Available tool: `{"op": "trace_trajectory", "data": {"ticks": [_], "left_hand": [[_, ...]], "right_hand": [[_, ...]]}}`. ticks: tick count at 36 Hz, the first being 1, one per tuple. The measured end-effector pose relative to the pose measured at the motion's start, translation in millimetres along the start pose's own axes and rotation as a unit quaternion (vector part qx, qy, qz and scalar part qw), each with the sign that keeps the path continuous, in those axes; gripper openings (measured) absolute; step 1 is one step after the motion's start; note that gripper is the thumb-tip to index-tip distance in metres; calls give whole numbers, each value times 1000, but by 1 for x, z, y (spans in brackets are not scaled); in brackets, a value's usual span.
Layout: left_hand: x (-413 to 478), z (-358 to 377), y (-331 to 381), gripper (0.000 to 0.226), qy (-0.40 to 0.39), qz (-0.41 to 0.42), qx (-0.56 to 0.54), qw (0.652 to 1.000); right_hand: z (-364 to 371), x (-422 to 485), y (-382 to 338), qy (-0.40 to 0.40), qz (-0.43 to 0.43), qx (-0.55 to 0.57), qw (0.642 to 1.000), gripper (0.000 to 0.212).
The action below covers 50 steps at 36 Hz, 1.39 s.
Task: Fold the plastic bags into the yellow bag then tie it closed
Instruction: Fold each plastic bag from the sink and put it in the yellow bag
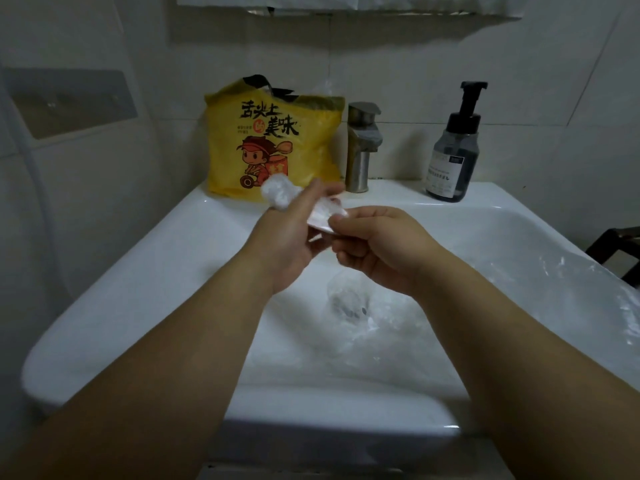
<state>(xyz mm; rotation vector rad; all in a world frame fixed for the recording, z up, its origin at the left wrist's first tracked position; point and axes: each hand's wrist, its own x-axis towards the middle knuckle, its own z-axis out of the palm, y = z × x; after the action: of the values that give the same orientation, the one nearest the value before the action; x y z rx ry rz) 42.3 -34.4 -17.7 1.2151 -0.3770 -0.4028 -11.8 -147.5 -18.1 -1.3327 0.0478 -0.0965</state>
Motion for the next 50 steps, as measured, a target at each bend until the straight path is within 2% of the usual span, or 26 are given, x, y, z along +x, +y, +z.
{"op": "trace_trajectory", "data": {"ticks": [3, 8, 14, 21, 29, 33, 34, 37, 40, 42, 44, 47, 50], "left_hand": [[0, -6, 5, 27, 8, 6, -36, 999], [1, -18, 4, 13, 38, 18, 65, 997], [-2, -28, 9, 6, 7, 17, 136, 991], [-8, -31, 16, 17, -73, -54, 115, 989], [-9, -29, 16, 21, -51, -47, 135, 988], [-9, -28, 18, 27, -52, -33, 111, 992], [-9, -28, 18, 25, -56, -30, 96, 993], [-9, -27, 18, 12, -55, -25, 71, 996], [-7, -28, 15, 5, -39, -7, 128, 991], [-5, -28, 14, 11, -26, 6, 145, 989], [-4, -26, 13, 15, -8, 16, 113, 993], [-2, -20, 14, 20, 10, 42, 6, 999], [3, -17, 12, 32, -1, 57, -107, 993]], "right_hand": [[-4, -1, -4, 8, 5, -11, 1000, 8], [-13, -2, -8, 38, -1, -47, 998, 6], [-21, -4, -12, 41, -1, -55, 998, 9], [-35, -7, -18, 14, 13, -48, 999, 12], [-35, -8, -18, -9, 3, -20, 1000, 23], [-36, -6, -18, -4, -11, -23, 1000, 35], [-36, -7, -19, -14, -15, -27, 999, 34], [-34, -9, -20, -52, -19, -42, 998, 14], [-33, -9, -18, -20, -16, -108, 994, 4], [-33, -7, -18, -1, -10, -133, 991, 5], [-32, -7, -17, 16, -4, -146, 989, 12], [-27, -4, -14, 43, -15, -144, 989, 28], [-11, -4, -8, 54, -67, -115, 990, 13]]}}
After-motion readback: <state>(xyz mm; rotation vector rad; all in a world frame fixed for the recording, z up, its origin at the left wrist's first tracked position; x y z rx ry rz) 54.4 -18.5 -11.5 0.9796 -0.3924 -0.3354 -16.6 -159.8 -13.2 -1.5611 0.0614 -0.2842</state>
